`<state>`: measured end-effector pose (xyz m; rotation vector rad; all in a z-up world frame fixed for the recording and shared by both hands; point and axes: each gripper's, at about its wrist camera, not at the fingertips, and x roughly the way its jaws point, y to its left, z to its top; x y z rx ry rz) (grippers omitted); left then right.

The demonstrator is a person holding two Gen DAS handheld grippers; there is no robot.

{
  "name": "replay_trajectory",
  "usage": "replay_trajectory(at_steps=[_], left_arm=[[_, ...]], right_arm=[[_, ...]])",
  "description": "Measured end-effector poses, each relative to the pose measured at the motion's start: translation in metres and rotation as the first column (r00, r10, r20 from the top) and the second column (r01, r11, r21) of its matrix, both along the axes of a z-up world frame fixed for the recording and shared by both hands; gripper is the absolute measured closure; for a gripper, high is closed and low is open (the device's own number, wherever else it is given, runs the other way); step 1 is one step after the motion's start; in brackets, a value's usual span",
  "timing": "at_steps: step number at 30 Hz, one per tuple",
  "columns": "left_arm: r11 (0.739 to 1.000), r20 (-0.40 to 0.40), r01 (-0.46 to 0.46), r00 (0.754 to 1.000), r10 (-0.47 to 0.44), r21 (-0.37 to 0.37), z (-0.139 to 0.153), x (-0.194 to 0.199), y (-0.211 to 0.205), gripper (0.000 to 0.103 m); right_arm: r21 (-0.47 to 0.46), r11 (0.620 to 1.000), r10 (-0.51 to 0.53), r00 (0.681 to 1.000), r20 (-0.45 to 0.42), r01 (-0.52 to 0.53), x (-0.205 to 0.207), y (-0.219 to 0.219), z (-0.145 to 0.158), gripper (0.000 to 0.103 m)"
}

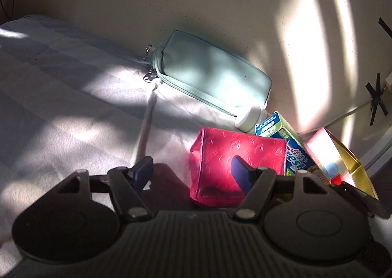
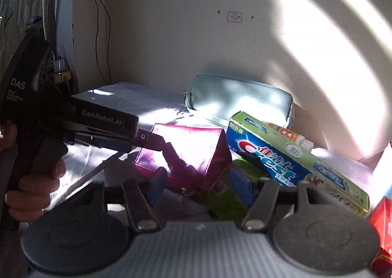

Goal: Organize objects
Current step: 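Grasp the pink wallet with the left gripper, then lower the pink wallet into the tin and open the left gripper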

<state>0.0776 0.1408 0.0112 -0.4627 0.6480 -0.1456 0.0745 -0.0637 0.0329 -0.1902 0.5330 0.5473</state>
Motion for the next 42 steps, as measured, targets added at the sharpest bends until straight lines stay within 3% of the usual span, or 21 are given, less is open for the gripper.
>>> replay_trajectory(at_steps=[1,2,4,6,8,11,15,21,28,32,38,41,42], left_arm=[[0.999,0.005,0.034,0.999,-0.034,-0.018,-0.003,0.001,-0.003,0.044],[0.996,0.009,0.074,0.997,-0.074,-0.039,-0.003,0.002,-0.005,0.058],[0.997,0.009,0.071,0.997,-0.071,0.023,0.002,-0.003,-0.011,0.064],[0.996,0.024,0.088,0.996,-0.088,0.007,0.004,-0.012,-0.011,0.066],[0.994,0.049,0.109,0.993,-0.108,-0.011,0.011,-0.021,-0.015,0.067],[0.989,0.126,0.143,0.981,-0.146,0.03,0.032,-0.038,-0.038,0.067],[0.972,0.209,0.214,0.95,-0.231,0.101,0.058,-0.053,-0.083,0.067],[0.915,0.208,0.362,0.895,-0.395,0.179,0.069,-0.05,-0.172,0.067],[0.826,0.209,0.501,0.806,-0.554,0.259,0.075,-0.04,-0.29,0.067],[0.779,0.186,0.545,0.769,-0.612,0.312,0.067,-0.031,-0.347,0.067],[0.77,0.128,0.551,0.781,-0.612,0.321,0.046,-0.005,-0.392,0.069],[0.762,0.129,0.536,0.781,-0.611,0.364,0.039,0.001,-0.411,0.069],[0.76,0.13,0.525,0.784,-0.607,0.383,0.038,0.002,-0.417,0.069]], right_arm=[[-0.004,1.0,0.013,1.0,-0.01,-0.013,0.005,0.004,-0.003,0.046],[0.0,1.0,0.021,0.999,-0.028,-0.021,0.009,0.006,-0.005,0.059],[-0.022,0.999,-0.031,0.999,-0.018,0.031,0.01,0.007,-0.005,0.077],[0.035,0.998,-0.041,0.999,-0.027,0.042,0.005,-0.004,0.0,0.082],[0.072,0.996,-0.057,0.998,0.004,0.057,-0.009,-0.017,0.009,0.082],[0.058,0.995,-0.092,0.989,0.115,0.086,-0.035,-0.031,0.023,0.082],[0.066,0.981,-0.194,0.948,0.252,0.183,-0.07,-0.064,0.04,0.082],[0.106,0.933,-0.36,0.889,0.284,0.344,-0.104,-0.137,0.047,0.082],[0.174,0.83,-0.558,0.78,0.282,0.531,-0.12,-0.234,0.048,0.082],[0.182,0.77,-0.637,0.724,0.266,0.611,-0.114,-0.278,0.038,0.082],[0.202,0.698,-0.716,0.668,0.204,0.687,-0.097,-0.313,0.011,0.082],[0.149,0.676,-0.734,0.641,0.226,0.722,-0.087,-0.314,0.002,0.078],[0.133,0.666,-0.74,0.629,0.24,0.734,-0.086,-0.314,0.0,0.066]])
